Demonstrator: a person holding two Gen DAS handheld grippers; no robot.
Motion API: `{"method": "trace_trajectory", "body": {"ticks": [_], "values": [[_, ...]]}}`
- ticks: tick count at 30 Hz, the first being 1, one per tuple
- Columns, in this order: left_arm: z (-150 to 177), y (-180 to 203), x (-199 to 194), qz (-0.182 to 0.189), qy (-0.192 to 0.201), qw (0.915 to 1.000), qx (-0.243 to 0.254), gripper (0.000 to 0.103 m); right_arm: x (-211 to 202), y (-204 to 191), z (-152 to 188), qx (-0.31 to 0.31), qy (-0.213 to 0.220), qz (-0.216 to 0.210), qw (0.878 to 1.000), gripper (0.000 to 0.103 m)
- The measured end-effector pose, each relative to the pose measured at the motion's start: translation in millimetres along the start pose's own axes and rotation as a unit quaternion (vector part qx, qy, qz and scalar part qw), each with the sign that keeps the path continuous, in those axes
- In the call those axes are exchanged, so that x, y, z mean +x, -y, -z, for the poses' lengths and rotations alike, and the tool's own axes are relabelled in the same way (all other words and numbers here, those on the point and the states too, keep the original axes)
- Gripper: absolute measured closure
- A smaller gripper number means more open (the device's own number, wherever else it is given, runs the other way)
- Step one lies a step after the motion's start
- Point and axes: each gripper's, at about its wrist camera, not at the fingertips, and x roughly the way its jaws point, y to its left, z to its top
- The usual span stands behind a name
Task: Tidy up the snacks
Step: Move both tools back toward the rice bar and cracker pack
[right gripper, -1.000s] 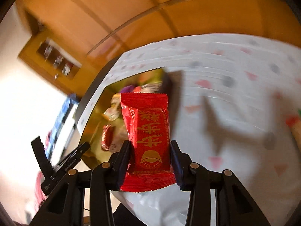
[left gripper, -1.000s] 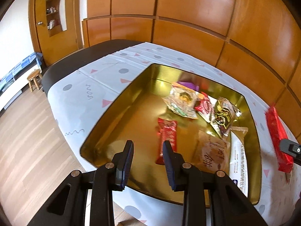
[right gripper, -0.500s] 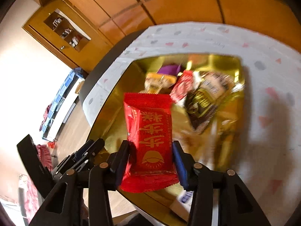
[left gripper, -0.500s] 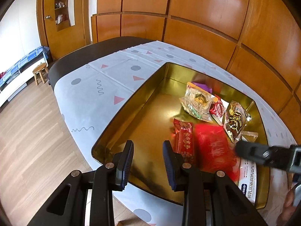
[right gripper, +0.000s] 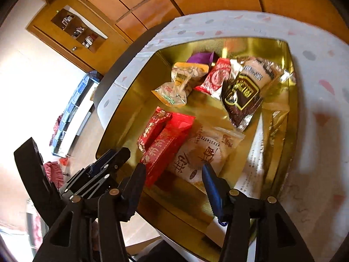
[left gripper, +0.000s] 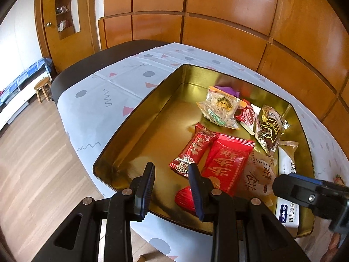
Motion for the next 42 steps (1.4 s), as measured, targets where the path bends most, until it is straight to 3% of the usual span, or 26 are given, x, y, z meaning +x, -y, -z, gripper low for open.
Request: {"method": "trace_trajectory", "body": {"ticks": [10, 13, 26, 34, 42], "values": [[0.9, 13.5, -9.7, 0.010, 0.016, 0.9995, 0.024, 0.071, -34.8, -19.9, 12.2, -0.070, 0.063, 0.074, 0.993, 0.032], [2.1, 18.0, -11.8, 0.013, 0.019, 0.9992, 0.032, 0.071, -47.1, -18.3, 16.7, -0.074, 0.088, 0.098, 0.989, 0.022], [8.2, 39.9, -20.8, 0.031, 0.023, 0.9972, 0.063, 0.071, -77.3, -16.1, 42.9, -0.108, 0.137, 0.153, 0.973, 0.002], [12.6, 55.0, -25.4, 0.038, 0.024, 0.9955, 0.083, 0.071, -107.8, -4.2, 54.2, -0.113, 0.184, 0.186, 0.959, 0.000], [16.9, 71.0, -30.9, 0.044, 0.023, 0.9931, 0.106, 0.071, -130.5, 28.7, 61.8, -0.087, 0.191, 0.222, 0.952, 0.000]]}}
